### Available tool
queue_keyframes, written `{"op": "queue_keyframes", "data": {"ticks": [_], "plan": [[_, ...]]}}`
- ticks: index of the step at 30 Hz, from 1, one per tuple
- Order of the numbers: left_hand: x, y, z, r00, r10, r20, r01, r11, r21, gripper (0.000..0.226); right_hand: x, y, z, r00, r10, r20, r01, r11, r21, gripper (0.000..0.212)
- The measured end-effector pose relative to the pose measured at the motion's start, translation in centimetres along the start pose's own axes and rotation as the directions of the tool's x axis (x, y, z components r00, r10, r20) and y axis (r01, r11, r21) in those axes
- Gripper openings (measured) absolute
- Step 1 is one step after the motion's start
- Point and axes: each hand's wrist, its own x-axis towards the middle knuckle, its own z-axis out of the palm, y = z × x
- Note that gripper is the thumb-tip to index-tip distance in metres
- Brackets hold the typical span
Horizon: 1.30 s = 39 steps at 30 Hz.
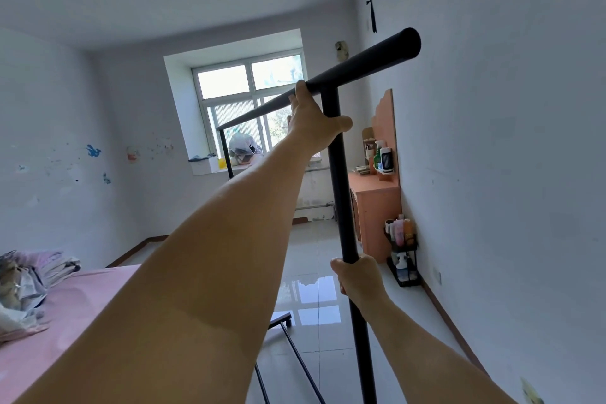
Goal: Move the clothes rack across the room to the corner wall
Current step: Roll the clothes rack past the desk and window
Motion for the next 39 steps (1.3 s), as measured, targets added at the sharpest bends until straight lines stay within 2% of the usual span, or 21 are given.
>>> {"op": "queue_keyframes", "data": {"ticks": [5,8,15,18,22,30,39], "plan": [[4.6,-3.7,0.7,0.996,0.054,-0.065,-0.046,0.992,0.118,0.104,5.0,0.1,2.5,0.998,0.038,0.052,-0.040,0.999,0.037,0.009],[7.8,-6.3,1.3,0.992,0.117,-0.055,-0.109,0.985,0.135,0.108,8.7,0.1,3.7,0.996,0.049,0.076,-0.053,0.997,0.052,0.009],[16.4,-12.6,2.8,0.972,0.217,-0.094,-0.202,0.968,0.150,0.088,19.2,0.8,6.9,0.985,0.096,0.141,-0.105,0.993,0.061,0.016],[20.4,-15.5,3.5,0.970,0.228,-0.087,-0.204,0.953,0.226,0.088,23.7,1.1,8.5,0.986,0.099,0.137,-0.107,0.993,0.056,0.020],[25.3,-19.2,3.9,0.961,0.263,-0.086,-0.223,0.920,0.324,0.088,29.0,1.7,10.9,0.983,0.093,0.156,-0.101,0.994,0.048,0.012],[33.6,-24.9,4.2,0.943,0.333,-0.007,-0.312,0.891,0.329,0.079,38.3,2.1,14.3,0.982,0.081,0.169,-0.096,0.992,0.085,0.006],[44.7,-31.9,4.7,0.883,0.439,0.166,-0.470,0.836,0.284,0.079,49.5,3.2,18.1,0.997,0.024,0.073,-0.028,0.998,0.047,0.020]]}}
